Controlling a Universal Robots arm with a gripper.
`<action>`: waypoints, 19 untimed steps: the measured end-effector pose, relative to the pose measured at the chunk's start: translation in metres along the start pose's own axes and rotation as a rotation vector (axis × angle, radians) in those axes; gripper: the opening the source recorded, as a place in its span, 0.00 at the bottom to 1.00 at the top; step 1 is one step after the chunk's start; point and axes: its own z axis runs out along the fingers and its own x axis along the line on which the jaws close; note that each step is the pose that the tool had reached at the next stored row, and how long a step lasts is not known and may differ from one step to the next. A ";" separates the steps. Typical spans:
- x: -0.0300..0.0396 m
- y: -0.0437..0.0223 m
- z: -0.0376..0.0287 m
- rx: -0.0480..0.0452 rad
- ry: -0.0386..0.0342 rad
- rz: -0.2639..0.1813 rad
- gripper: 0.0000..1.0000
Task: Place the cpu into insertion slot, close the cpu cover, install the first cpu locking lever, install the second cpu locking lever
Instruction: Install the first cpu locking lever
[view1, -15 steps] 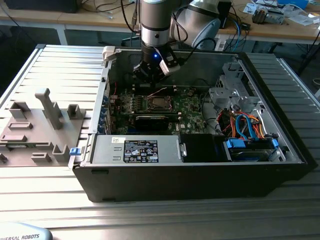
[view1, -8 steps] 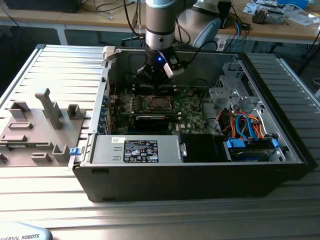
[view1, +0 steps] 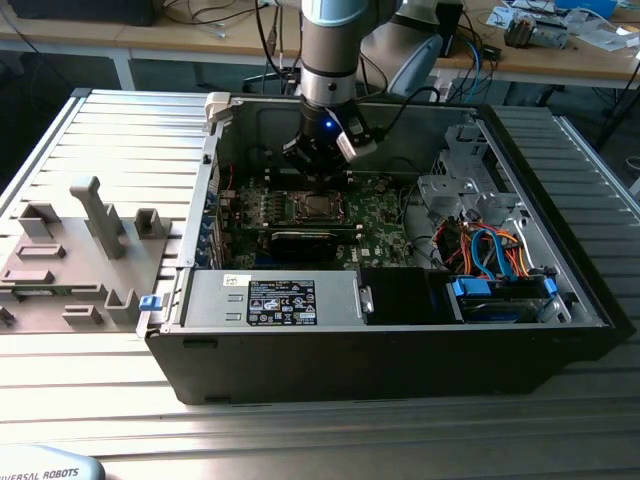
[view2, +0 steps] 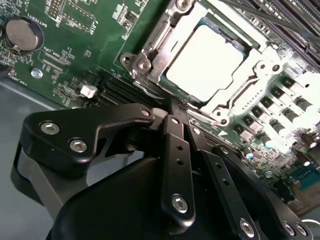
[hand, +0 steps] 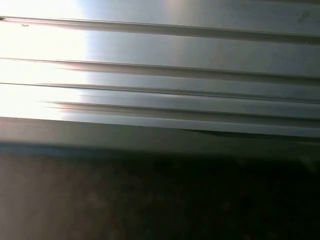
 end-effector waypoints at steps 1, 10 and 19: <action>-0.0008 -0.0001 0.0007 0.0000 -0.0002 -0.001 0.11; -0.0037 0.0002 -0.0008 -0.0035 -0.0036 -0.006 0.11; -0.0022 -0.0162 -0.0114 -0.0013 -0.0019 -0.006 0.11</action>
